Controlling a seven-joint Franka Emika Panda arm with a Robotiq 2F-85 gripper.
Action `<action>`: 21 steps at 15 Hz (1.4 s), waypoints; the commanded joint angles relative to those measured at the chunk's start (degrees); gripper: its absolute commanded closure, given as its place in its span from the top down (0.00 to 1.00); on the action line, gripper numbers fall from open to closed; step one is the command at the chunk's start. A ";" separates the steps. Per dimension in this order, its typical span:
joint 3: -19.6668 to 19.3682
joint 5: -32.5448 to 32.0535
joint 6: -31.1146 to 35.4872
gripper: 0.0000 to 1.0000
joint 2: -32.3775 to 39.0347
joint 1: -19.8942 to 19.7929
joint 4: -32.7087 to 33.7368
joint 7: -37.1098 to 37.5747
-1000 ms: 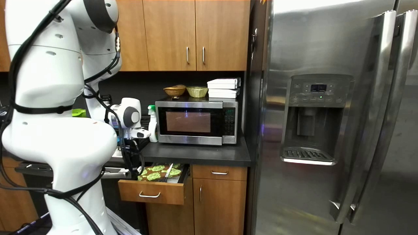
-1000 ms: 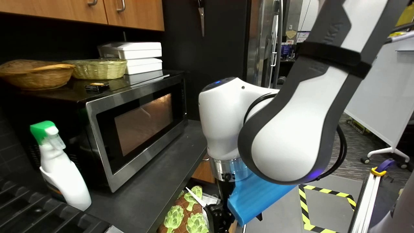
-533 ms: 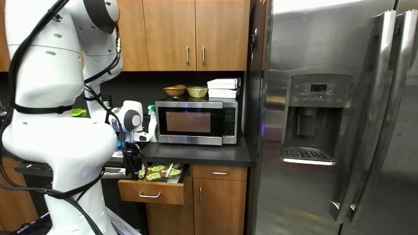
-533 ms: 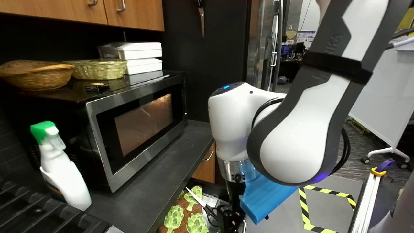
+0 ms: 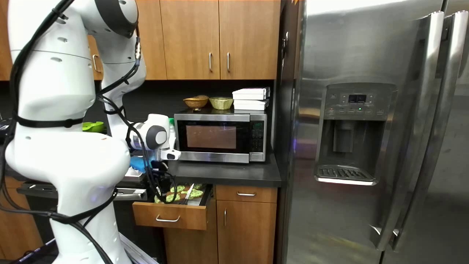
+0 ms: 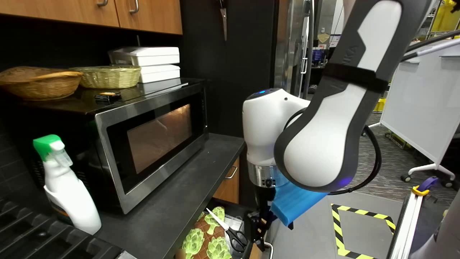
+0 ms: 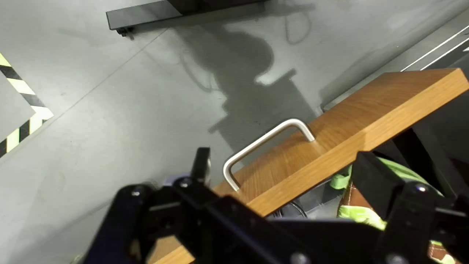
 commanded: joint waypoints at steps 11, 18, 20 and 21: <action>-0.81 5.78 5.97 1.00 10.10 -0.76 0.61 -7.69; -1.54 7.36 7.83 1.00 15.02 -0.32 2.76 -7.09; -1.86 7.77 8.18 1.00 16.67 -0.05 3.66 -6.75; -1.80 8.13 8.37 1.00 17.29 -0.07 4.02 -6.77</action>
